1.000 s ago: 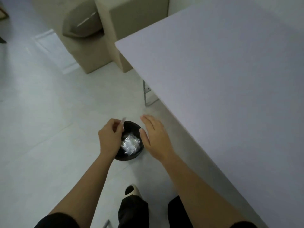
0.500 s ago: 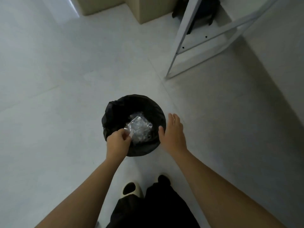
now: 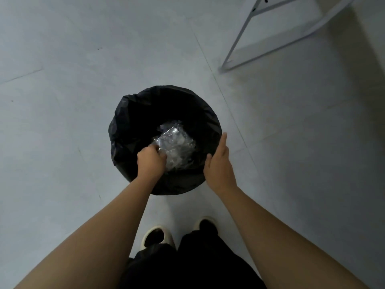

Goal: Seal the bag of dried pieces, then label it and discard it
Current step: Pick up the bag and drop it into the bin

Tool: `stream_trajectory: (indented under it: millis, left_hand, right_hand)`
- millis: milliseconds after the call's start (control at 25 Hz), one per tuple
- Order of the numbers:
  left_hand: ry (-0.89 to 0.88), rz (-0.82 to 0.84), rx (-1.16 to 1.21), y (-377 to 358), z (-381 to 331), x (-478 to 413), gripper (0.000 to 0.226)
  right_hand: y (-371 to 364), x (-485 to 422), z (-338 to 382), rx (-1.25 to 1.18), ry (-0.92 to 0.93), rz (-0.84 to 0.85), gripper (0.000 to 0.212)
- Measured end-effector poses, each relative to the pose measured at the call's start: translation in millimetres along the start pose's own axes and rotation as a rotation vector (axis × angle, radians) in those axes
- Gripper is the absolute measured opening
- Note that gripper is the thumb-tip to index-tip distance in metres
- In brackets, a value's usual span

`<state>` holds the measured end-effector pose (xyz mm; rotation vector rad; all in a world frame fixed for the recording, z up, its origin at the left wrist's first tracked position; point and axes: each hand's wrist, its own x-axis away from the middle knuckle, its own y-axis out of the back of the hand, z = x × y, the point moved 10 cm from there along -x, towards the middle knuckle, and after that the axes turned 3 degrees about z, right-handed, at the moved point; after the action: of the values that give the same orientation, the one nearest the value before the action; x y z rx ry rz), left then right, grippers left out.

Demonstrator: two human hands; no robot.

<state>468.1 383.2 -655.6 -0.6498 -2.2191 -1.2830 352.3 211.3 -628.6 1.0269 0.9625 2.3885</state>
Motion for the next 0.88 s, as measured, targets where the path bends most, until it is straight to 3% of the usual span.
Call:
stream_trajectory:
  millis: [280, 600, 720, 880]
  left_hand:
    - [-0.072, 0.004, -0.011, 82, -48, 80, 0.033]
    - [-0.433, -0.003, -0.079, 244, -209, 292, 0.035]
    - [-0.628, -0.009, -0.087, 276, -285, 383, 0.035]
    - [-0.899, 0.114, -0.194, 237, -387, 474, 0.036]
  right_hand:
    - [72, 55, 66, 0.145, 0.056, 0.04, 0.058]
    - [286, 231, 212, 0.135, 0.166, -0.1, 0.059]
    - [382, 301, 214, 0.092, 0.108, -0.245, 0.053]
    - [486, 374, 135, 0.017, -0.073, -0.513, 0.073]
